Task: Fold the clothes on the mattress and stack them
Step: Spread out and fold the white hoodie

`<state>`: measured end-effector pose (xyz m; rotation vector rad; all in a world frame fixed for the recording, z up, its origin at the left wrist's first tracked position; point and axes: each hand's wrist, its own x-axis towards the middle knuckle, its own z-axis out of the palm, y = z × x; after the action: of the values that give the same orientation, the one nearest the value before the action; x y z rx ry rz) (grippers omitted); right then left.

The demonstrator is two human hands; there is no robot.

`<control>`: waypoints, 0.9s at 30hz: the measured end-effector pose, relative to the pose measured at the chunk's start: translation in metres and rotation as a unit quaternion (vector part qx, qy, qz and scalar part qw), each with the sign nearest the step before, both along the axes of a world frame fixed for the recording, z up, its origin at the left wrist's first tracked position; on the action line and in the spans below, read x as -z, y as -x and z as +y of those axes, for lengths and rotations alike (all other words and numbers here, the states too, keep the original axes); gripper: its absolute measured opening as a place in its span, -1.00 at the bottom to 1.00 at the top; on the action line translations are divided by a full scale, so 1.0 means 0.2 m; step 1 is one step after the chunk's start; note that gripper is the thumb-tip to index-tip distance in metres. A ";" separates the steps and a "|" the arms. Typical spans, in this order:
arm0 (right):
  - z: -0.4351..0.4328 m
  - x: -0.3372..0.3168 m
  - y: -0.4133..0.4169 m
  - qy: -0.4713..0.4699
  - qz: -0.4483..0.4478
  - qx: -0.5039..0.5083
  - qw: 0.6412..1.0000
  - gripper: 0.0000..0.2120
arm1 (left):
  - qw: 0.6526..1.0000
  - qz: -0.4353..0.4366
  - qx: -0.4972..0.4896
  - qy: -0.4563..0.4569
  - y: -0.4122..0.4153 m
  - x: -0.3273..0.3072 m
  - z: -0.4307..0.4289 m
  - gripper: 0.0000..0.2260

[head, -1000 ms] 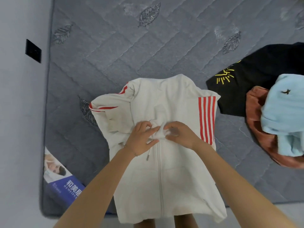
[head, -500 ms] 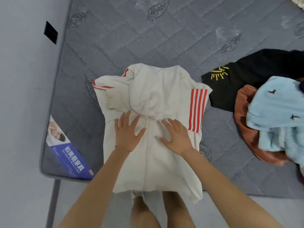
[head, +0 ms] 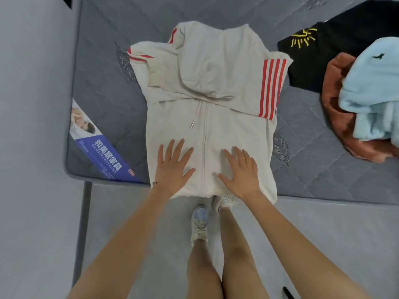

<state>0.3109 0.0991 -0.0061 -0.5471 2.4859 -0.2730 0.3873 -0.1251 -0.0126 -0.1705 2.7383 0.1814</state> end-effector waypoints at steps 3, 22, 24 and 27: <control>0.09 0.04 -0.06 -0.045 -0.002 0.008 0.999 -0.31 | 0.998 -0.036 -0.045 0.007 -0.14 0.06 -0.02 -0.45; 0.40 0.19 -0.06 0.002 0.006 0.198 0.980 -0.58 | 0.933 0.055 -0.326 -0.144 -0.48 0.28 0.05 -0.52; 0.41 0.19 -0.08 0.004 -0.033 0.226 0.974 -0.47 | 0.920 0.082 -0.348 -0.160 -0.51 0.28 0.07 -0.46; 0.43 0.19 -0.11 0.027 -0.059 0.257 0.964 -0.36 | 0.875 0.139 -0.409 -0.218 -0.52 0.26 0.08 -0.37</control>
<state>0.3325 0.1848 -0.0444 0.1064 2.4684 -0.5572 0.4919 -0.1082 -0.0651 -1.2438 2.6125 1.1084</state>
